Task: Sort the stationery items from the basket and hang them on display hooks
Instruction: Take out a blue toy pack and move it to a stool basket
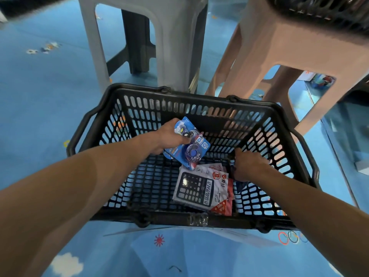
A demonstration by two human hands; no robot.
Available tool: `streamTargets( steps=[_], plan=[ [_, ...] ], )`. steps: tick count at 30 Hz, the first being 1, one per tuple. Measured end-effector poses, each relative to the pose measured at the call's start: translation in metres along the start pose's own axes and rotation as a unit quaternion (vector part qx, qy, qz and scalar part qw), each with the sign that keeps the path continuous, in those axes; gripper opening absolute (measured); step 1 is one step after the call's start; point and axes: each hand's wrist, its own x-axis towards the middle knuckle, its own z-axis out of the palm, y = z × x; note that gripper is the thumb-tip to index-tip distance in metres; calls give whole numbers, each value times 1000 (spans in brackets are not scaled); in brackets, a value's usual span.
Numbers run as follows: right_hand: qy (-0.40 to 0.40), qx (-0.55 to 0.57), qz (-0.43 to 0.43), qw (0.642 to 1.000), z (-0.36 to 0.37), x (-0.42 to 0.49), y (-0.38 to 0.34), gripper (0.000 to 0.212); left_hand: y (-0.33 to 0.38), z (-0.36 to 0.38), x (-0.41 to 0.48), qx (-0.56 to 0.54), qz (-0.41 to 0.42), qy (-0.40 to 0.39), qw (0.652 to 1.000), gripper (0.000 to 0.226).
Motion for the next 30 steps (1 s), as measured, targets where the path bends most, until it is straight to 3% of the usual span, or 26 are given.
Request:
streamTargets(
  steps=[4, 8, 11, 15, 18, 27, 30],
  plan=[
    [83, 28, -20, 996, -5, -2, -3, 79, 2, -3, -1, 5, 4, -7, 1000, 43],
    [154, 174, -54, 971, -37, 3, 5, 42, 6, -6, -2, 2, 1, -1, 1000, 40],
    [159, 319, -141, 923, -59, 0, 12, 31, 7, -12, -5, 7, -1, 14, 1000, 40],
    [92, 465, -208, 856, -68, -13, 17, 21, 8, -23, -12, 26, -3, 17, 1000, 43],
    [35, 456, -222, 861, -68, -18, 19, 18, 9, -32, -18, 39, -9, 5, 999, 43],
    [5, 436, -254, 863, -73, -21, 15, 10, 15, -47, -34, 69, -14, -11, 997, 39],
    [-78, 496, -264, 824, -68, -26, 3, 19, 21, -47, -39, 56, -15, -41, 997, 42]
  ],
)
